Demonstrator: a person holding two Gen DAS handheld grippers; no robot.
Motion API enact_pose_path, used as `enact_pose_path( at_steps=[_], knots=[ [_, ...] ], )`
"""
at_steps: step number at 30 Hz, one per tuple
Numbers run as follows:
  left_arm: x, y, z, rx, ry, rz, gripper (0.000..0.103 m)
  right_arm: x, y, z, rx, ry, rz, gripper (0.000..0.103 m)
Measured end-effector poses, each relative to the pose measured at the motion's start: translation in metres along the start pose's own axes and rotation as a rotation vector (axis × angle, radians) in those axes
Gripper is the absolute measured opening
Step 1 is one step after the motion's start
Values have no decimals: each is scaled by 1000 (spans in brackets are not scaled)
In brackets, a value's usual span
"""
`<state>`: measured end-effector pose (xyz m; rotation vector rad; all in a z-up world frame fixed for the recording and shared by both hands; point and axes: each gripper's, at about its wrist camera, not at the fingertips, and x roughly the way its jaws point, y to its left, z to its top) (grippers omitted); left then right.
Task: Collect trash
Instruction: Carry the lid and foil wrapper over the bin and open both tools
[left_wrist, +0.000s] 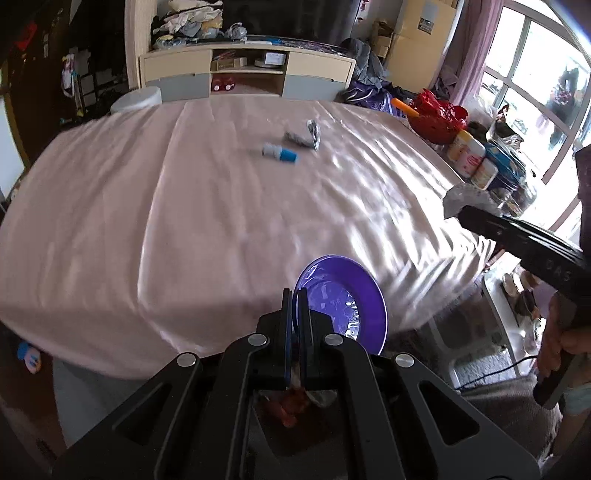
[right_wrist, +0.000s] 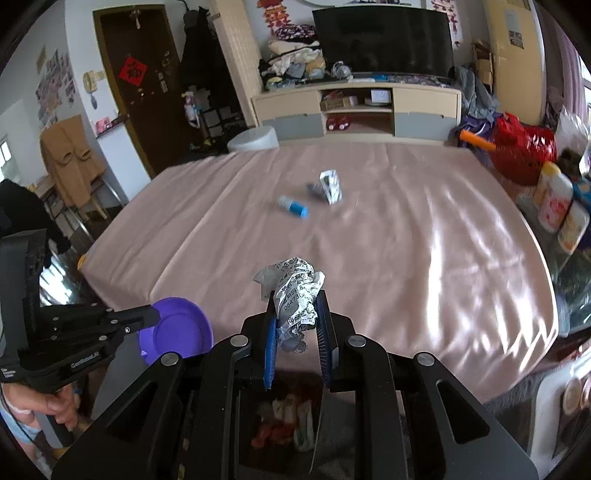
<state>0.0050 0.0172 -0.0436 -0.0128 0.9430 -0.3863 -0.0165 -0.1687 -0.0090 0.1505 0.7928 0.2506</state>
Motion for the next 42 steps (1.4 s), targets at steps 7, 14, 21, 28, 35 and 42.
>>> enact_pose_path(
  at_steps=[7,14,21,28,35,42],
  knots=[
    [2,1,-53,-49,35,4,1,6,12,-49,12,61,20,20],
    [26,4,-98,-83,105,39,1,35,21,-89,27,142,12,20],
    [58,19,-124,-111,196,91,2,72,12,-130,64,277,16,20],
    [75,18,-129,-79,238,135,2,90,14,-142,63,347,33,20],
    [79,14,-127,-69,257,136,6,96,19,-143,58,371,22,24],
    [80,20,-127,-95,261,138,28,95,13,-141,77,366,14,45]
  ],
)
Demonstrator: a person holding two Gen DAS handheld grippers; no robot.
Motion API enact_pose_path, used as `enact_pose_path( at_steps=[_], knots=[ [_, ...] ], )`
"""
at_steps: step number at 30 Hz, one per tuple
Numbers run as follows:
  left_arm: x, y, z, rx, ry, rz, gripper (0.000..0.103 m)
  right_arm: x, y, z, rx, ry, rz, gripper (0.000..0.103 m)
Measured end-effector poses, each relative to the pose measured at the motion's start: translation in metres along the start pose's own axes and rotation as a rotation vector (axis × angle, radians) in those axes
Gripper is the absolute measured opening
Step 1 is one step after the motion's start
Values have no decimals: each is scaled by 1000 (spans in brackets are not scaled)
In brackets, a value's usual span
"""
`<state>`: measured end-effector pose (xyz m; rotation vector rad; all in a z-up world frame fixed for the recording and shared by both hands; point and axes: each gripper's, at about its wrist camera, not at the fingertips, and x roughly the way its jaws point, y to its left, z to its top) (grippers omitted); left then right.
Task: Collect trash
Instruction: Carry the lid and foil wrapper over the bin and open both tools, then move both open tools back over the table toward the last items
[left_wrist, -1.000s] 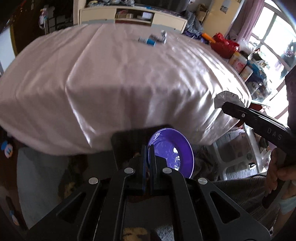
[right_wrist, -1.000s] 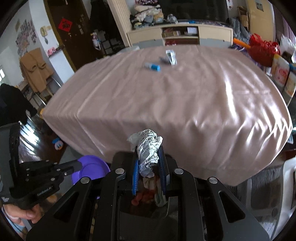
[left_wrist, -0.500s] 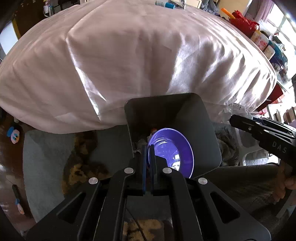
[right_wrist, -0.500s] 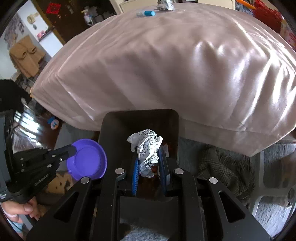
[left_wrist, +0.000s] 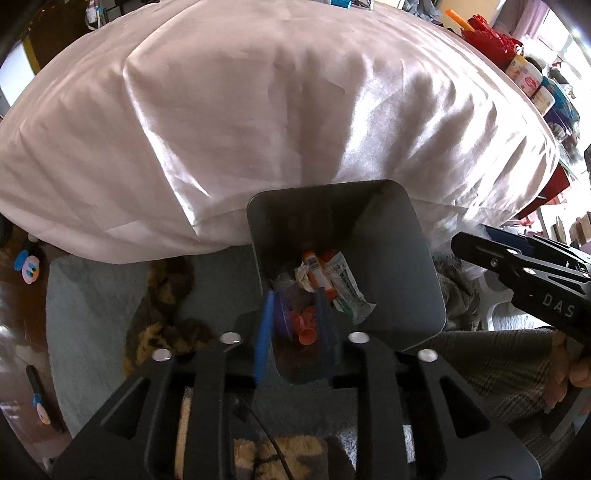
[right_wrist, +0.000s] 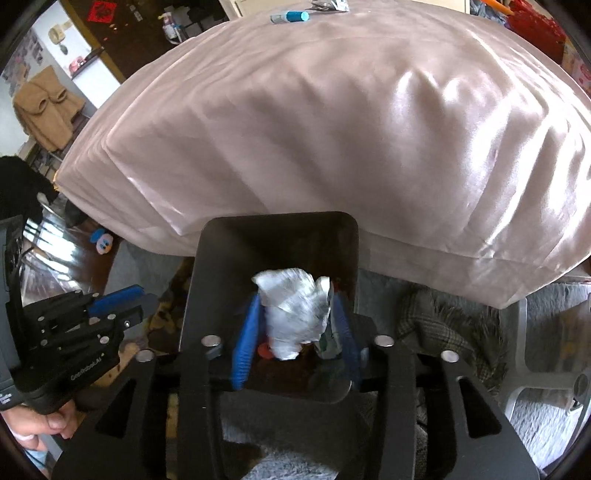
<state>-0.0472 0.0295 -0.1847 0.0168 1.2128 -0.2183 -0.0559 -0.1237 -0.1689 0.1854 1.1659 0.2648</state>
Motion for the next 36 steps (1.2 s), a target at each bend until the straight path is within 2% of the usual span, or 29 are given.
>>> enact_pose_path(
  at_steps=[1,3,4,6,8,12,15,19,25,32,36],
  knots=[
    [0,0,0,-1,1,1,31,-1,-1,0,2,-2,-2,48],
    [0,0,1,-2,2,7,44,-2,-3,0,9,-9,-10,58],
    [-1,0,1,-3,-1,12,48,-4,-5,1,13,-14,-14,64],
    [-3,1,2,-6,-9,20,66,-7,-7,2,21,-28,-21,73],
    [-6,1,3,-8,-15,27,74,-14,-11,5,34,-52,-38,84],
    [-17,1,10,-11,-34,39,88,-30,-18,14,50,-100,-58,89],
    [-29,-1,17,-6,-55,44,92,-46,-24,26,56,-146,-75,93],
    [-43,-2,31,3,-84,34,92,-66,-30,46,52,-190,-102,93],
    [-62,0,70,8,-129,31,92,-90,-44,88,59,-253,-126,94],
    [-74,1,132,32,-180,53,92,-89,-51,143,53,-288,-148,94],
    [-65,1,165,39,-188,75,92,-77,-51,177,58,-281,-114,95]
  ],
)
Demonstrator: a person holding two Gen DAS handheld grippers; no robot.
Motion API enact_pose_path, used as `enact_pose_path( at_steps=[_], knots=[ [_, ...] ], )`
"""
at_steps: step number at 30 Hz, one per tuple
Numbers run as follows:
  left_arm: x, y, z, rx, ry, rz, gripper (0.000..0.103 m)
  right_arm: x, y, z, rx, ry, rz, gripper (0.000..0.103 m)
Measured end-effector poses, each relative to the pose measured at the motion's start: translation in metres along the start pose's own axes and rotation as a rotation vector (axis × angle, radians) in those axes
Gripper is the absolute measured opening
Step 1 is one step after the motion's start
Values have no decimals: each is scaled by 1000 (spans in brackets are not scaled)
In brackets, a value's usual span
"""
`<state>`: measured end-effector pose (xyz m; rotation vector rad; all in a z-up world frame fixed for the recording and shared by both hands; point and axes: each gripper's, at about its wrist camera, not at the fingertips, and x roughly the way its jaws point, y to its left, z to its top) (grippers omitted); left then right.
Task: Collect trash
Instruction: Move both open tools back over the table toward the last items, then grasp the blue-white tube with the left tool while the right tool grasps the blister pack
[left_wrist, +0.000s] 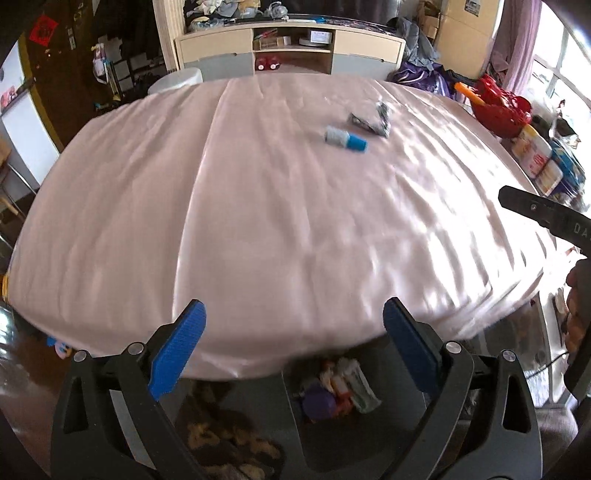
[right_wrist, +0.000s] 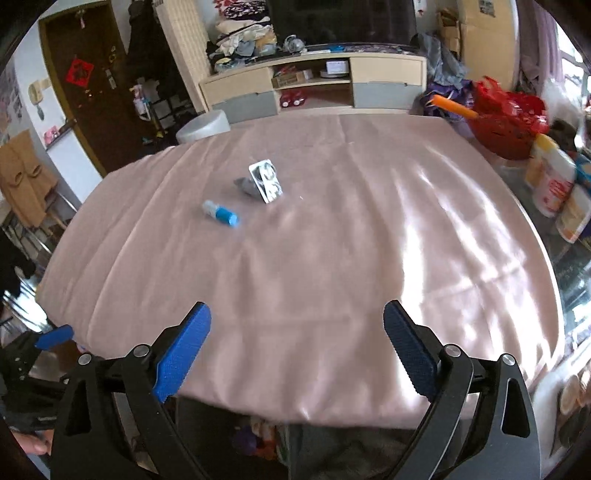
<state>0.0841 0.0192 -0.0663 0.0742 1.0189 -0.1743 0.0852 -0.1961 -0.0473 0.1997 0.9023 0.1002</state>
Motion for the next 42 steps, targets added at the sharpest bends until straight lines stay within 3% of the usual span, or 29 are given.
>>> enact_pose_path(
  at_steps=[8,15,24,27,28,29,37,42],
  knots=[
    [44,-1,47,-6,17,5,92,53,7,44,-14,18,17,95],
    [75,-10,77,-18,21,-12,92,106,25,76,-41,23,50,89],
    [105,-28,105,7,16,-27,92,153,34,95,-86,45,4,87],
    [115,-31,112,10,17,-25,92,160,38,98,-115,42,1,69],
    [118,-32,115,8,17,-25,92,160,38,99,-129,37,-1,49],
    [121,-33,118,5,16,-29,92,160,37,101,-135,31,-5,38],
    [138,-37,150,-53,-3,-92,88,150,-1,113,-51,11,-3,37],
    [149,-48,163,-44,16,-105,66,137,-15,111,-27,-6,17,37]
  ],
)
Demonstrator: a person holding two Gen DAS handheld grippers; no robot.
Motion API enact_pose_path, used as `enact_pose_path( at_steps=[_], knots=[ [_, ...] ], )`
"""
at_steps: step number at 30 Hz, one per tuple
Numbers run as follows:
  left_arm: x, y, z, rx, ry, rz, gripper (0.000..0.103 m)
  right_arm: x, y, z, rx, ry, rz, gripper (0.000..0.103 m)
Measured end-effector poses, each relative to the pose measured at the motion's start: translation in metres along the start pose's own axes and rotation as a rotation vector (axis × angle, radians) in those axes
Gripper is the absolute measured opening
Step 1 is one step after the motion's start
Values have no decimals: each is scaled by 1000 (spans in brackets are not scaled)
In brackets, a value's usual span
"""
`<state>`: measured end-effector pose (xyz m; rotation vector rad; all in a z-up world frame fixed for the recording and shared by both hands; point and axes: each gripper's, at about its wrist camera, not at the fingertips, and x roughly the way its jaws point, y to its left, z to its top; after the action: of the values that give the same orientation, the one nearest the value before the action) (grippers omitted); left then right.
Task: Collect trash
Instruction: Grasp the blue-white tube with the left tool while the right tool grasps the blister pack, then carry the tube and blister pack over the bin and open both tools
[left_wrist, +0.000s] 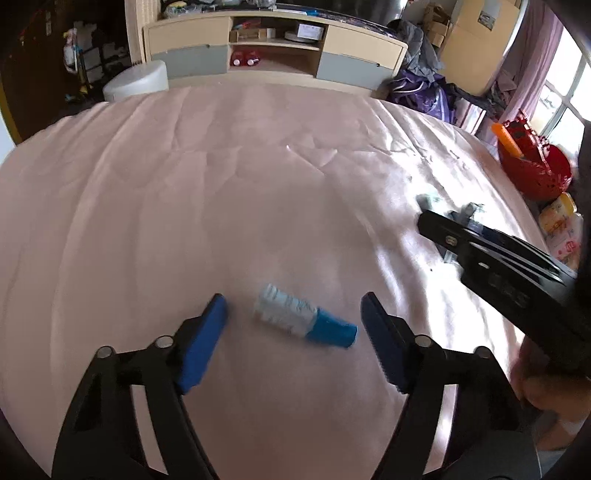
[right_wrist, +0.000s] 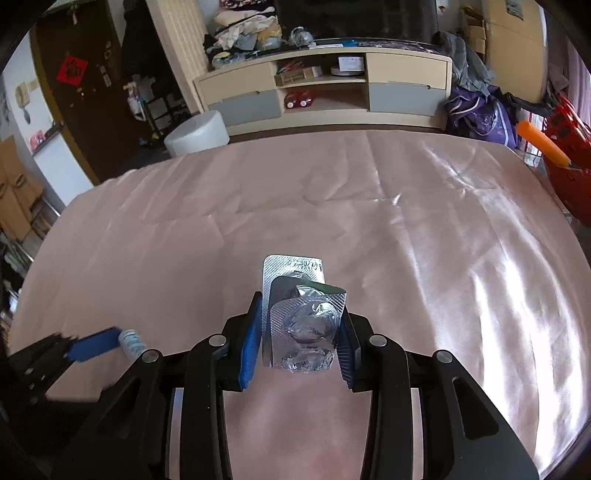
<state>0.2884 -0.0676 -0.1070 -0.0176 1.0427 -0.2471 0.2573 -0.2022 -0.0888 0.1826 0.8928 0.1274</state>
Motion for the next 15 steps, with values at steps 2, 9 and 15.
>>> enact_pose_path(
  at_steps=[2,9,15],
  knots=[
    [2,-5,2,22,-1,23,55,-4,-4,0,0,-5,11,37],
    [-2,-11,-4,93,-9,65,30,-18,-3,-5,-31,-3,27,37],
    [-22,-5,-26,108,-1,48,17,-41,9,-22,-56,12,53,37]
  ],
)
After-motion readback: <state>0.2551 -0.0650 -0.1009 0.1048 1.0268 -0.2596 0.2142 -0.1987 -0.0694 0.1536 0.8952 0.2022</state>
